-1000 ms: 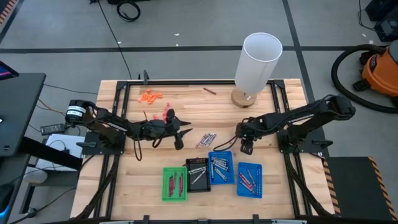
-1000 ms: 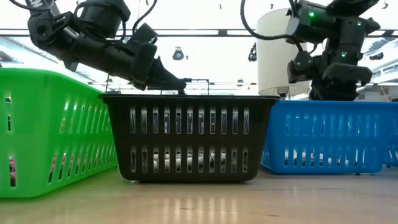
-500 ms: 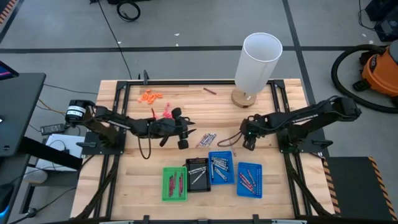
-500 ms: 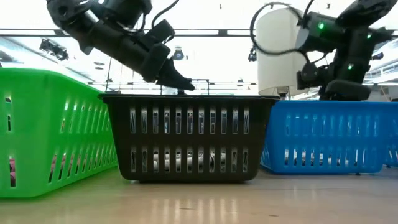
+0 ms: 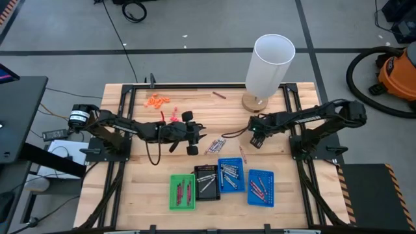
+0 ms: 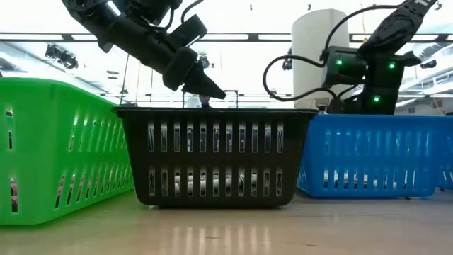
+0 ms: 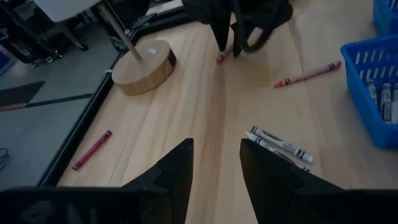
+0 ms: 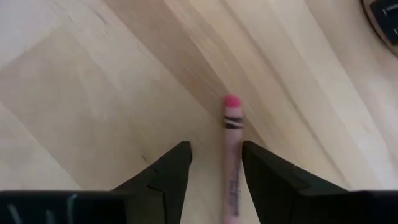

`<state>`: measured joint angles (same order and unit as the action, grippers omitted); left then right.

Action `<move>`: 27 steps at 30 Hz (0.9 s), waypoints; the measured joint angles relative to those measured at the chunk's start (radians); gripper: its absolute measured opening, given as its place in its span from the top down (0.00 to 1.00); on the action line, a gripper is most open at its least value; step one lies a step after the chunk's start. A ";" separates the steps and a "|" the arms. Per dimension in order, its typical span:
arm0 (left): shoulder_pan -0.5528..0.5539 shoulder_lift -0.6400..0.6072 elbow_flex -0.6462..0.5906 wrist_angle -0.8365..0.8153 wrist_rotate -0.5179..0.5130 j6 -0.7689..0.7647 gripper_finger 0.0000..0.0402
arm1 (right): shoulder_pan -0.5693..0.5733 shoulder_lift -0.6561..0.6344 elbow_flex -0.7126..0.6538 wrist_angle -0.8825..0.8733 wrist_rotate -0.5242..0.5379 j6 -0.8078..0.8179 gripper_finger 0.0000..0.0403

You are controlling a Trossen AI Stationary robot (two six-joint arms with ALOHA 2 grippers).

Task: Sort crayons
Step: Put the pink crayon into the right blue bin

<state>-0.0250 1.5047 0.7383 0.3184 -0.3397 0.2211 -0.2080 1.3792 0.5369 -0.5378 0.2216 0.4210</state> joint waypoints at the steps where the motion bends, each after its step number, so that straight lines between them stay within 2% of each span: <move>1: 0.000 0.000 0.000 -0.003 0.000 0.000 0.65 | -0.005 0.000 0.000 0.007 -0.012 -0.004 0.60; 12: -0.015 0.000 0.000 -0.065 0.000 0.000 0.65 | -0.005 -0.046 0.009 0.028 -0.121 -0.011 0.76; 20: -0.045 0.000 0.000 -0.090 0.001 0.037 0.65 | -0.004 -0.048 0.010 0.045 -0.130 -0.021 0.92; 27: -0.052 0.000 0.000 -0.091 0.007 0.037 0.65 | -0.002 -0.053 0.018 0.057 -0.134 -0.043 0.96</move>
<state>-0.0772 1.5047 0.7383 0.2272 -0.3326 0.2581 -0.2102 1.3261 0.5551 -0.4805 0.0874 0.3780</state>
